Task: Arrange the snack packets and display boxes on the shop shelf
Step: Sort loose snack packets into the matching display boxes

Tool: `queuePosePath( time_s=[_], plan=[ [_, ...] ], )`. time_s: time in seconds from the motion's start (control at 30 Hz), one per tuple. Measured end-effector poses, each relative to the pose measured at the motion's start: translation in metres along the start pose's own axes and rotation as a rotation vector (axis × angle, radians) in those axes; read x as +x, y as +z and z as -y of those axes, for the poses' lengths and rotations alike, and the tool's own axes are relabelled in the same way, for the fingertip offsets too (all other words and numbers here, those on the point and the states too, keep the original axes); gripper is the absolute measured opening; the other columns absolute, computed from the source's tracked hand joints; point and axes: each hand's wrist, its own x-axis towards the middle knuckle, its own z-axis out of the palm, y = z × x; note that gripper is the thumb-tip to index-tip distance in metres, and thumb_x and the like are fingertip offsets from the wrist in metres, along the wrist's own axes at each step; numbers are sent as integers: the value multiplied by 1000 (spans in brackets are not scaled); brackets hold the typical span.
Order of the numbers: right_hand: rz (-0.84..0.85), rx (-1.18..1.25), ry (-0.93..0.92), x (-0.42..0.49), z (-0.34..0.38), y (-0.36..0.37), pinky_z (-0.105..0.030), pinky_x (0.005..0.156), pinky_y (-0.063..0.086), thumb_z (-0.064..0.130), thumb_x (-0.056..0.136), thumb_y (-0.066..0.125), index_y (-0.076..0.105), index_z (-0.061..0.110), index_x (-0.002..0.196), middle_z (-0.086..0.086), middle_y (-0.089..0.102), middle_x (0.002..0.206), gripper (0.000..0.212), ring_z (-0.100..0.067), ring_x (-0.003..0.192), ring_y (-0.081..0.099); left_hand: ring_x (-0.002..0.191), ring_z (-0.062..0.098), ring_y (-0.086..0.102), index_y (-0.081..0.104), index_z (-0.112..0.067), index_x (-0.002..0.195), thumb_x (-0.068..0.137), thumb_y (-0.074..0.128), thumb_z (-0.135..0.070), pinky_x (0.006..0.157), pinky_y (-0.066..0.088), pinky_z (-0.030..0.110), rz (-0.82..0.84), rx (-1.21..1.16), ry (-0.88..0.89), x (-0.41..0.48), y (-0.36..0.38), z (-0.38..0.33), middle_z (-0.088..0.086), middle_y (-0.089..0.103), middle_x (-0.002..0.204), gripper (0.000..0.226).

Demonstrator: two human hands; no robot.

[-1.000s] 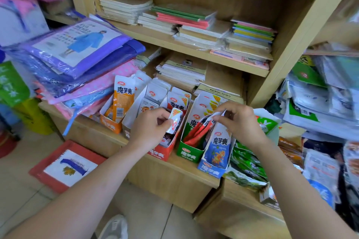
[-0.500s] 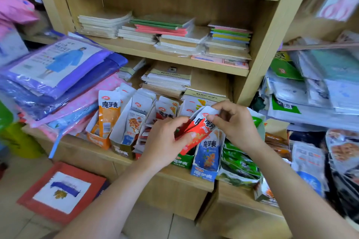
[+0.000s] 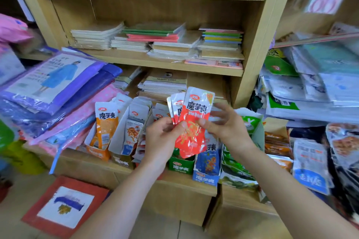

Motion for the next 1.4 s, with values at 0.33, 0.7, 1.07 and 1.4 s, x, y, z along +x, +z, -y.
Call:
queuePosePath(
  time_s=[0.33,0.7,1.07,1.4],
  plan=[
    [32,292,12,0,2,24,-33,72,59,0,83,74,67,6,107,-7,77,98,26,-22,91,74,95,1,70,77,-24,105,90,73,-25,90,53,24,-51,116,76,9,-62,-9,-14,77,98,15],
    [-129,416,5,21,4,34,-30,65,59,1,89,69,56,6,113,-5,71,97,27,-14,84,71,151,9,13,45,-45,145,85,65,-64,124,16,48,483,1013,213,3,-102,30,-25,31,156,67],
    [-41,255,-117,25,-4,101,-40,66,60,-1,86,73,63,3,87,-9,70,78,12,-22,69,67,121,-13,47,75,-39,111,84,79,-37,107,43,34,368,938,309,2,-122,31,-24,59,135,27],
    [-34,-365,-278,29,-19,94,-15,65,50,18,85,78,61,22,119,15,63,96,39,-2,81,64,77,0,66,78,-32,89,87,75,-38,74,54,32,146,814,334,2,-117,28,-17,74,80,6]
  ],
)
